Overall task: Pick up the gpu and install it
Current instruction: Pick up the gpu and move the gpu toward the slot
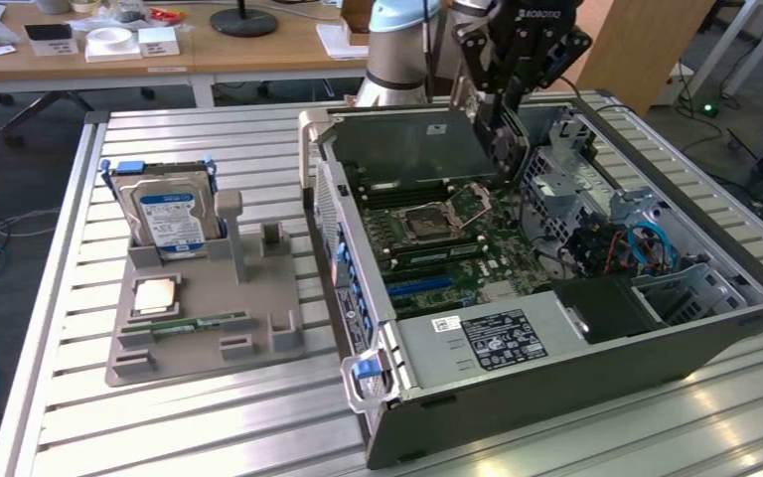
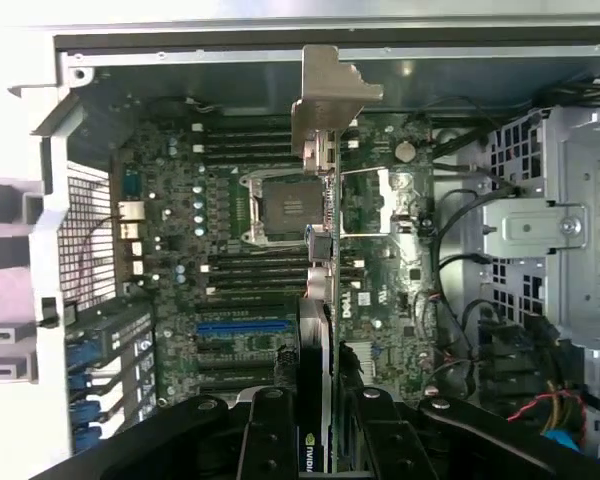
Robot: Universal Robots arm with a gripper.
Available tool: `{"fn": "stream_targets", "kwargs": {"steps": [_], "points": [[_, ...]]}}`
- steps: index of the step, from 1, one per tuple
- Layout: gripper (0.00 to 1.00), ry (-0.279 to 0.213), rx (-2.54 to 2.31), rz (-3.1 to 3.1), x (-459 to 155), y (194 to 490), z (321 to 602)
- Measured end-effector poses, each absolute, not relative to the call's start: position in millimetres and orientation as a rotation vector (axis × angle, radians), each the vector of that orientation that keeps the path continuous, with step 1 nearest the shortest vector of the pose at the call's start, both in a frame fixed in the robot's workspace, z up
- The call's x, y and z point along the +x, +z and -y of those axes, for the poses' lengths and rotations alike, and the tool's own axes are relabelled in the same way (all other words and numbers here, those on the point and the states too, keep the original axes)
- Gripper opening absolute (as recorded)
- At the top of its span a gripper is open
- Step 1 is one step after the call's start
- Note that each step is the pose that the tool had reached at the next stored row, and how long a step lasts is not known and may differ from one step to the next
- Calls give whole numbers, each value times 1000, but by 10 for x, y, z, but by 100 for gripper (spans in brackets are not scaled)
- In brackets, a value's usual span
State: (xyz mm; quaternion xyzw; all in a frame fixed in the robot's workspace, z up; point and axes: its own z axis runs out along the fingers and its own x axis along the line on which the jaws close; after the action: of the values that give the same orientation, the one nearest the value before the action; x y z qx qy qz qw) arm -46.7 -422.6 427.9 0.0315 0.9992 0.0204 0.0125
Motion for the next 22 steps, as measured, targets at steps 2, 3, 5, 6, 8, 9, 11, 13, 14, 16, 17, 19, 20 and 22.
{"fn": "stream_targets", "kwargs": {"steps": [2,3,5,6,8,9,11,13,14,16,17,19,20,22], "points": [[26,64,98,-3114,-382,4278,4225],[26,64,98,-3115,-341,4278,4225],[26,64,98,-3114,-260,4278,4224],[26,64,99,-3114,-214,4277,4223],[26,64,98,-3114,-129,4277,4222],[26,64,98,-3114,-85,4277,4222],[26,64,98,-3114,2,4276,4221],[26,64,98,-3115,86,4276,4220],[26,63,98,-3115,128,4276,4220],[26,64,98,-3114,201,4275,4219],[26,64,98,-3114,223,4275,4218],[26,64,98,-3114,231,4274,4218],[26,64,98,-3114,231,4274,4218],[26,64,98,-3114,237,4274,4218]]}}
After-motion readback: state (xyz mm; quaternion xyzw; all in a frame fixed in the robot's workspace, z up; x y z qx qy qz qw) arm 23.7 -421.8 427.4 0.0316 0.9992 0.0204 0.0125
